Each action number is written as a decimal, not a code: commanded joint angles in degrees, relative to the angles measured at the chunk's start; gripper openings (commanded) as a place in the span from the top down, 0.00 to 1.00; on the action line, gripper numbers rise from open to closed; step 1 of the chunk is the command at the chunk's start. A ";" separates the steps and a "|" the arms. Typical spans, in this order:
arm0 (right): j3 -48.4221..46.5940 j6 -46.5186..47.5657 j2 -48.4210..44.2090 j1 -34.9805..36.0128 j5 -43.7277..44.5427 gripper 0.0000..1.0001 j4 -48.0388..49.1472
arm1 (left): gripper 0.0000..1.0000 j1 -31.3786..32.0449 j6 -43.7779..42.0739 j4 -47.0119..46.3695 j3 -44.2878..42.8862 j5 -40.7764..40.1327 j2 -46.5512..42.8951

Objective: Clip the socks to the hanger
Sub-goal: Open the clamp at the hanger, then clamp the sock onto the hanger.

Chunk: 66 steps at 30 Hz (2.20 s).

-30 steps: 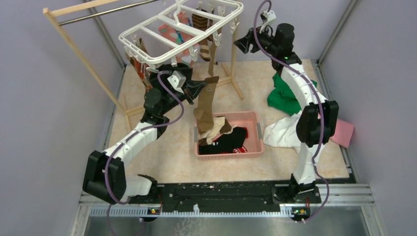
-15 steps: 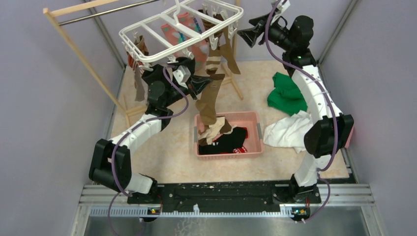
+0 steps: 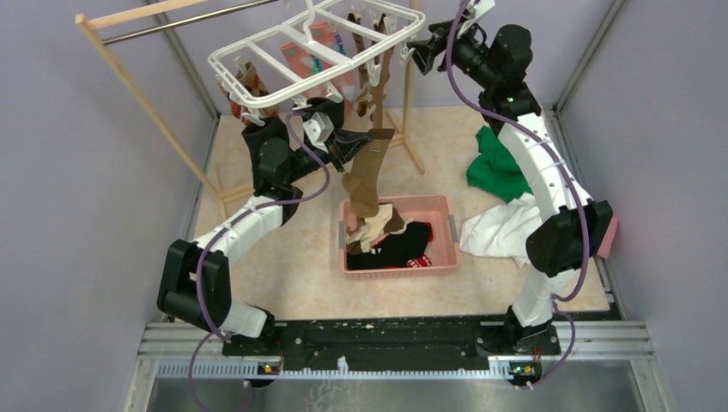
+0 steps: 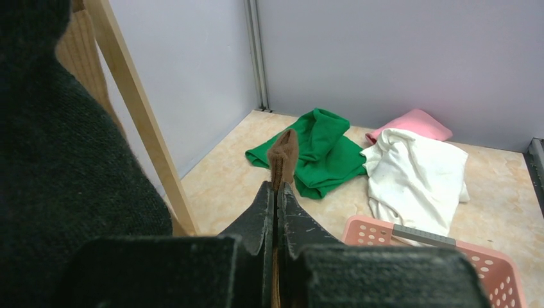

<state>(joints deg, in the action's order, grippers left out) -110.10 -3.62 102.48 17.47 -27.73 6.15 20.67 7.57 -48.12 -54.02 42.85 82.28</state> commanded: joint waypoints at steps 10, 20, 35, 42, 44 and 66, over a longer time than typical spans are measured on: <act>-6.34 -1.16 2.50 0.72 -1.02 0.28 4.18 | 1.00 -0.28 1.13 -5.55 -2.76 2.44 0.93; -4.93 -7.49 3.63 0.85 -1.18 0.29 10.66 | 1.00 -0.28 2.43 -6.90 -2.67 2.67 1.29; -4.42 -9.07 5.40 1.78 -0.72 0.32 13.81 | 1.00 -0.30 3.38 -7.91 -2.14 2.95 1.00; -4.79 -9.23 6.09 1.99 -0.40 0.47 15.11 | 1.00 -0.28 3.76 -8.30 -2.23 3.12 1.06; -4.81 -9.39 6.08 2.04 -0.49 0.52 15.49 | 1.00 -0.28 3.76 -8.37 -2.23 3.14 1.07; -3.33 -9.70 1.79 3.31 0.51 0.87 7.84 | 1.00 5.92 10.62 -5.63 -4.72 -11.75 -0.34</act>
<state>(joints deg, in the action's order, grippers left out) -113.69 -14.57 108.27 19.14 -28.88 17.45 23.66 17.58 -53.93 -56.12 39.53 83.55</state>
